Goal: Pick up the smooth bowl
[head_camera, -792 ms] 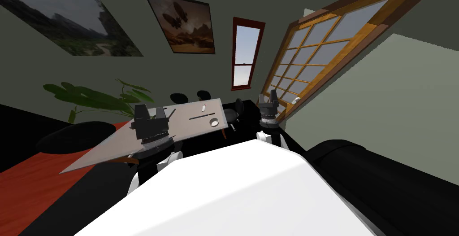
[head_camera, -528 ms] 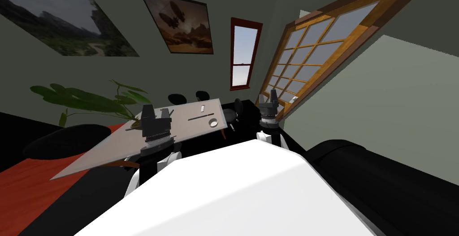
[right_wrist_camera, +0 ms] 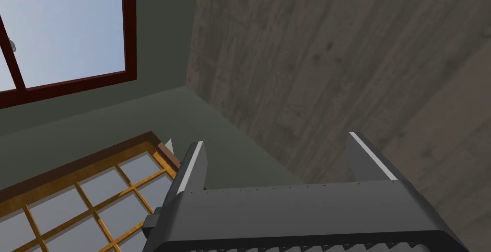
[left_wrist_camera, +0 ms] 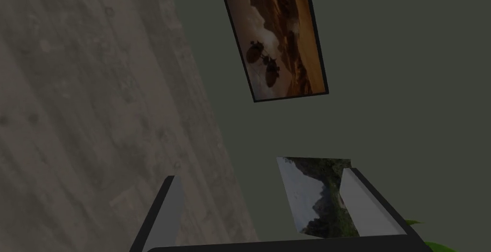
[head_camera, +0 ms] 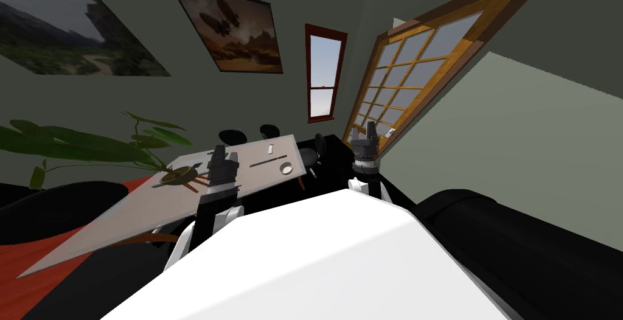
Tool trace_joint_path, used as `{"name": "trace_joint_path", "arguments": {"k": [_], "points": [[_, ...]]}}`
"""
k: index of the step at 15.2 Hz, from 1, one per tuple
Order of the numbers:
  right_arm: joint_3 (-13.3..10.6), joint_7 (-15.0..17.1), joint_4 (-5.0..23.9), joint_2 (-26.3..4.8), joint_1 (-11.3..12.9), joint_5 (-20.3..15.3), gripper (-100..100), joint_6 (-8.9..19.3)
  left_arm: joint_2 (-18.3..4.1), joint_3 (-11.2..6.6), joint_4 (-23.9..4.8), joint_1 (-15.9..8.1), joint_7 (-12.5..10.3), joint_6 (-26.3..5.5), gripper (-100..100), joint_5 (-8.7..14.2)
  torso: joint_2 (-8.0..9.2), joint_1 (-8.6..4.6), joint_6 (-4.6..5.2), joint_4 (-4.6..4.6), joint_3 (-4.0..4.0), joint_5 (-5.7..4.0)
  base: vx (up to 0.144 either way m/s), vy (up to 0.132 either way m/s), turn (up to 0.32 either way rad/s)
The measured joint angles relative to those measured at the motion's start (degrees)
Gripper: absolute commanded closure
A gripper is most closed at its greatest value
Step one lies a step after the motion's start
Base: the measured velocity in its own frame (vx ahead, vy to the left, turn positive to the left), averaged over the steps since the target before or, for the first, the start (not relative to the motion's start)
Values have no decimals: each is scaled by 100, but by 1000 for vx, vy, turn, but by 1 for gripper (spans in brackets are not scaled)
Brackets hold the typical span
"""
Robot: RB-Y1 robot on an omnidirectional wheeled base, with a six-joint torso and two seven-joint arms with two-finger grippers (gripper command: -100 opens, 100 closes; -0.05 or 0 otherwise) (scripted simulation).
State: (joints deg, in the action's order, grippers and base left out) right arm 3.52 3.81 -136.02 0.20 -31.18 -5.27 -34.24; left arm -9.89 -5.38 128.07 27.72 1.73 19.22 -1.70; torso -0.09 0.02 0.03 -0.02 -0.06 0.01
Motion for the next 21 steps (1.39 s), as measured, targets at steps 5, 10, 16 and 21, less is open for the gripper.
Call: {"name": "trace_joint_path", "arguments": {"k": [5, 10, 16, 21], "points": [[0, 0, 0, 0, 0, 0, 0, 0, -199, -85, -508, -257, 2, -544, -100, 136, 0, 0, -2, 0, 0, 0, 15, 1, -125], [0, 0, 0, 0, -1, 0, 0, 0, -349, -160, -952, -421, -4, -1062, -100, 280, 1, -1, -3, 0, 0, 0, 15, 1, -121], [0, 0, 0, 0, 0, 0, 0, 0, -465, -243, -1330, -562, -5, -1728, -100, 443, 0, -2, 0, 0, 0, 0, 14, 1, -132], [0, 0, 0, 0, -1, 0, 0, 0, -526, -295, -1747, -697, 5, -2192, -100, 557, 2, -2, -3, 0, 1, -1, 13, 2, -97]]}}
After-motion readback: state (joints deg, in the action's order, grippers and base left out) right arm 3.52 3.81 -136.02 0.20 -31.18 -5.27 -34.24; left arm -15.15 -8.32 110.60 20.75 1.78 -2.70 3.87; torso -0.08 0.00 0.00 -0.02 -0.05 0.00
